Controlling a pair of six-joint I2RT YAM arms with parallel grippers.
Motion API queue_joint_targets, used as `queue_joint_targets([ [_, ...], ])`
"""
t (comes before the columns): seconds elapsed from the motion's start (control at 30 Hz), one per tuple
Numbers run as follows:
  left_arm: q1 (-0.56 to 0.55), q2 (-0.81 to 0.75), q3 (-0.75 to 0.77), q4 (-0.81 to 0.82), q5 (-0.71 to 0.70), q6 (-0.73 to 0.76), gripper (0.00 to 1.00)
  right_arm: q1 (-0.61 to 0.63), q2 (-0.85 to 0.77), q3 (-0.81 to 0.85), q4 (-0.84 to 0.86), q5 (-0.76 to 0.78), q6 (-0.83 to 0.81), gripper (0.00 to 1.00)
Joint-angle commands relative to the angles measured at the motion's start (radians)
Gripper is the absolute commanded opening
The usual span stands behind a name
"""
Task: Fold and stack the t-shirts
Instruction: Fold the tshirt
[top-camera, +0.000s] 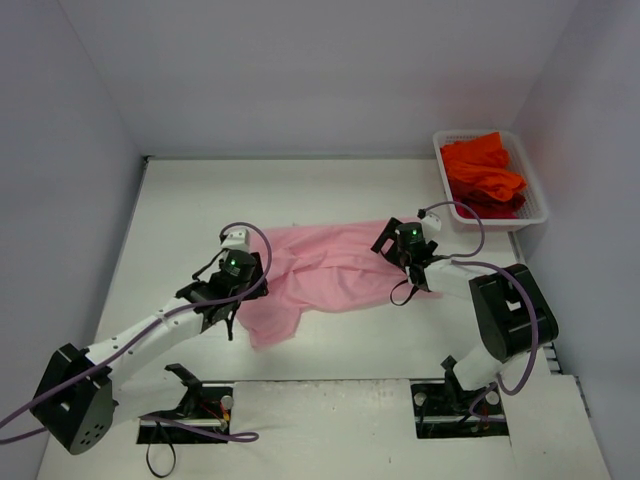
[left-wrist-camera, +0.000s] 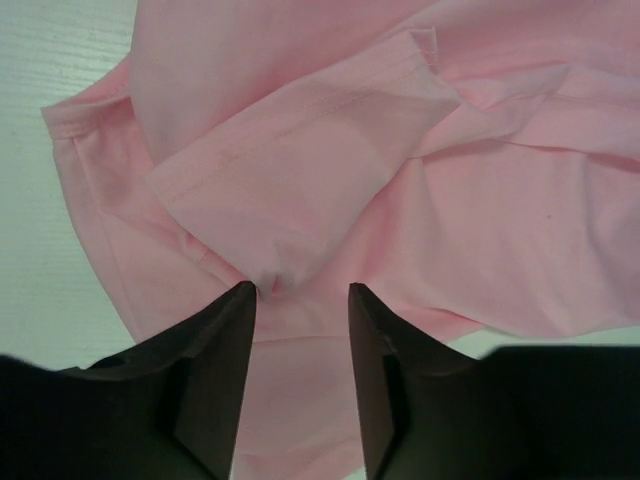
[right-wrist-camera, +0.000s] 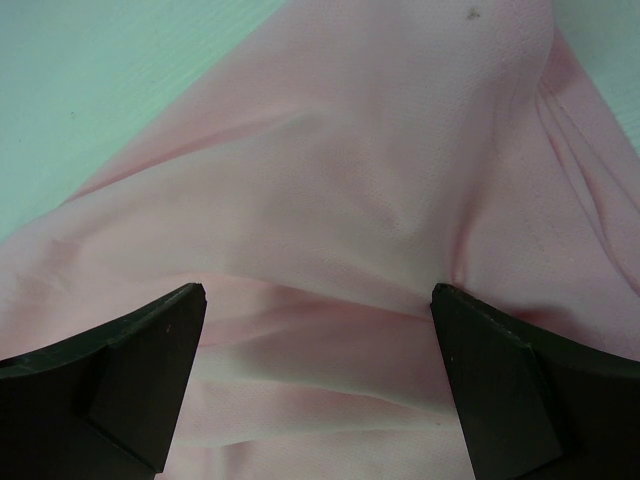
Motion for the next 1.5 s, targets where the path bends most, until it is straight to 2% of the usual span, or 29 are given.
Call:
queue_joint_targets([
  [0.0, -0.005, -0.030, 0.013, 0.038, -0.022, -0.002, 0.44, -0.007, -0.006, -0.013, -0.082, -0.009, 0.008, 0.94],
  [0.07, -0.006, -0.034, 0.018, 0.043, -0.025, 0.002, 0.49, -0.009, -0.004, -0.013, -0.082, -0.009, 0.010, 0.94],
  [0.1, -0.006, -0.033, 0.021, 0.041, -0.030, 0.004, 0.55, -0.009, -0.006, -0.013, -0.082, -0.009, 0.010, 0.93],
  [0.2, -0.006, -0.024, 0.033, 0.041, -0.040, 0.013, 0.57, -0.009, -0.004, -0.012, -0.082, -0.010, 0.010, 0.94],
  [0.57, -0.006, 0.056, 0.041, 0.126, -0.060, 0.044, 0.58, -0.007, -0.012, -0.016, -0.086, -0.013, 0.004, 0.93],
  [0.83, -0.006, 0.173, 0.089, 0.178, -0.099, 0.056, 0.58, -0.009, -0.010, -0.019, -0.087, -0.027, -0.006, 0.93],
  [1.47, 0.009, 0.231, 0.190, 0.144, -0.195, 0.080, 0.58, -0.004, -0.001, -0.029, -0.084, -0.042, -0.009, 0.93],
])
